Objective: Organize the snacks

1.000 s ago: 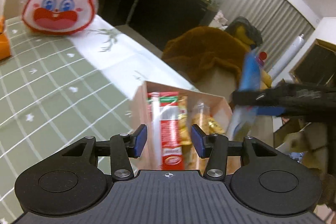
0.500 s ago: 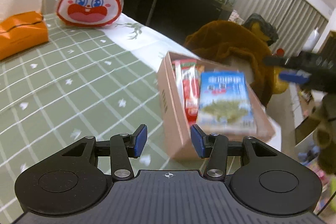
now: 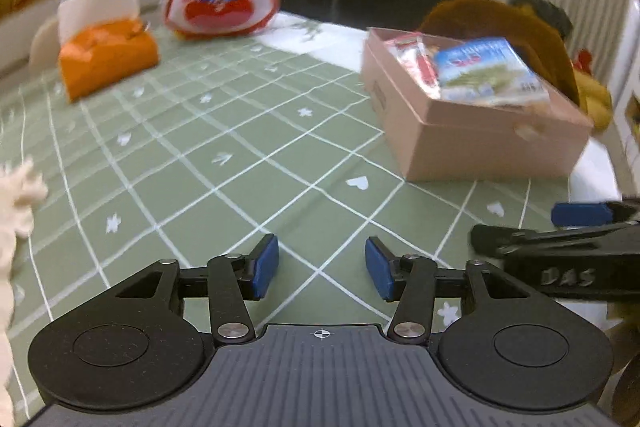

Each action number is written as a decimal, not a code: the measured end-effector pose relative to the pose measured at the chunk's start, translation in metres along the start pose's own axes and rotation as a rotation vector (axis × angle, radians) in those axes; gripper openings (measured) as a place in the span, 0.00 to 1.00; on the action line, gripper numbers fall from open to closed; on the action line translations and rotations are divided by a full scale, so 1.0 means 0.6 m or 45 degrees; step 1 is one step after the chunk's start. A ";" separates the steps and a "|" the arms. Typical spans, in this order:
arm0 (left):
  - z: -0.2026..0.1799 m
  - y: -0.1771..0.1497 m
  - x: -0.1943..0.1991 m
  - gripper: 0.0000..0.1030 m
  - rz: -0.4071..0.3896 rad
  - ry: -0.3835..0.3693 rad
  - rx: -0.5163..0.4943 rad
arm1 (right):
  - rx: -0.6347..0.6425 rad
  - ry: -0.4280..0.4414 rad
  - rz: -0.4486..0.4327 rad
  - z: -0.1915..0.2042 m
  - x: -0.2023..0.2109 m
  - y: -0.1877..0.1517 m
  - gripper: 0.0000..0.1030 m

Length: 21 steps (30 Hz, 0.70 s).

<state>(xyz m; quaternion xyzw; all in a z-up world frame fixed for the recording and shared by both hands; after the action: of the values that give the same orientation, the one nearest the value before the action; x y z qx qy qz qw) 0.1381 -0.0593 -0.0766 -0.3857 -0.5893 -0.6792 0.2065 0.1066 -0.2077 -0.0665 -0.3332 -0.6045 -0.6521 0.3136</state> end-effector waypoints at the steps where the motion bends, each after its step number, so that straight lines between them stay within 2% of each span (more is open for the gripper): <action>1: -0.003 0.001 -0.002 0.53 -0.029 0.023 -0.030 | 0.011 -0.011 0.002 0.006 -0.007 -0.005 0.87; 5: -0.009 0.004 -0.008 0.56 -0.074 0.012 -0.031 | -0.052 -0.089 -0.055 -0.011 -0.010 -0.001 0.87; 12: -0.017 0.017 -0.020 0.54 -0.080 -0.009 -0.040 | -0.084 -0.120 -0.119 -0.022 -0.019 0.001 0.93; 15: -0.014 0.015 -0.018 0.54 -0.085 -0.034 -0.037 | -0.105 -0.138 -0.141 -0.033 -0.013 -0.006 0.98; 21: -0.018 0.014 -0.017 0.54 -0.086 -0.023 -0.054 | -0.152 -0.173 -0.137 -0.045 -0.012 -0.011 0.99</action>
<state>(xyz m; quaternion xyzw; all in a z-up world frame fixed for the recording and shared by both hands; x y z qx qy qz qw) 0.1478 -0.0736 -0.0791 -0.3760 -0.5893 -0.6945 0.1701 0.1040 -0.2340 -0.0776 -0.3617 -0.6014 -0.6788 0.2161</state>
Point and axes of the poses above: each gripper's, at about its wrist camera, not at the fingertips, and x roughly against the way its jaws point, z to its left, y to its top, the point moved 10 cm from there along -x, roughly the way its jaws point, and after that the axes turned 9 degrees about z, right-handed, at the moved point
